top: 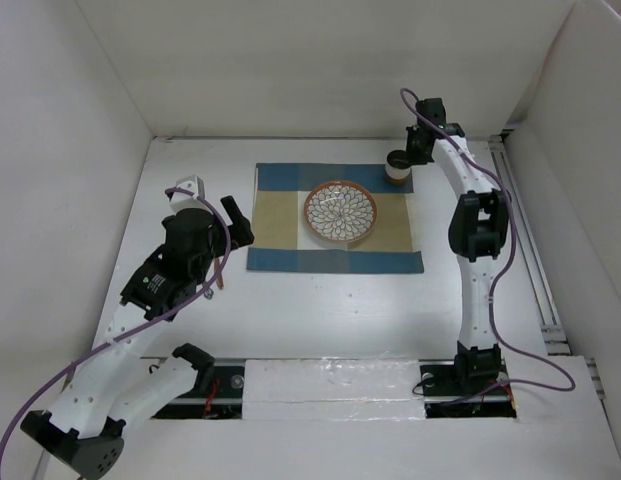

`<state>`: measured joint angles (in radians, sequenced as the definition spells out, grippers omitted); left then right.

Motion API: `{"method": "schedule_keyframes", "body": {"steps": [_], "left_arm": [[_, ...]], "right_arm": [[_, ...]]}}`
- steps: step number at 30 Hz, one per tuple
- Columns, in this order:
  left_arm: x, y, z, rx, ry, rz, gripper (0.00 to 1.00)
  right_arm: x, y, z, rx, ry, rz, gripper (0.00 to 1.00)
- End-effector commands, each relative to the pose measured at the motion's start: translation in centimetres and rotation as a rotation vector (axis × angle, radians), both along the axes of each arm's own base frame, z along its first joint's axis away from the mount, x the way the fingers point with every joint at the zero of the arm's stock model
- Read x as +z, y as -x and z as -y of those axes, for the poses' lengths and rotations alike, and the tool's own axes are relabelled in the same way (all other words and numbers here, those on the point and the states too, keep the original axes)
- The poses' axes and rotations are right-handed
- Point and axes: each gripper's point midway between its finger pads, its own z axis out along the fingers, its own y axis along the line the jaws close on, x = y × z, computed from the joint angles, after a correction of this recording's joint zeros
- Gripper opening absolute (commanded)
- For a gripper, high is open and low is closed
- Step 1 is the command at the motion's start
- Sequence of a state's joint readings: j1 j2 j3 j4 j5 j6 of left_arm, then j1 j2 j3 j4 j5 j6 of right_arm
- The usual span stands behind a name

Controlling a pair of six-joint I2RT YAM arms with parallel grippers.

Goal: Set the dinner table for one person

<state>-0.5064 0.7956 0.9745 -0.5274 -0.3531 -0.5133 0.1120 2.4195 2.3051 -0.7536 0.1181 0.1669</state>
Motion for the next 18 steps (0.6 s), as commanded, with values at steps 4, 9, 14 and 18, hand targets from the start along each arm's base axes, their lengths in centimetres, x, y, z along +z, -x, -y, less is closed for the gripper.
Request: {"method": "schedule_keyframes", "body": {"steps": [4,9,14,18], "left_arm": [[0.0,-0.3,-0.2,0.019,-0.003,0.008,1.00],[0.0,-0.3,-0.2,0.019,-0.003,0.008,1.00],[0.0,-0.3,-0.2,0.019,-0.003,0.008,1.00],[0.0,-0.3,-0.2,0.019,-0.003,0.008,1.00]], "right_arm": [[1.2,-0.3,-0.9,0.041,-0.061,0.049,0.00],[2.1,-0.2,-1.3,0.060,-0.082,0.073,0.00],[0.8,0.0,-1.7,0.061,-0.071,0.041,0.01],[1.2,0.1,-1.7,0.062,-0.072,0.060,0.39]]}}
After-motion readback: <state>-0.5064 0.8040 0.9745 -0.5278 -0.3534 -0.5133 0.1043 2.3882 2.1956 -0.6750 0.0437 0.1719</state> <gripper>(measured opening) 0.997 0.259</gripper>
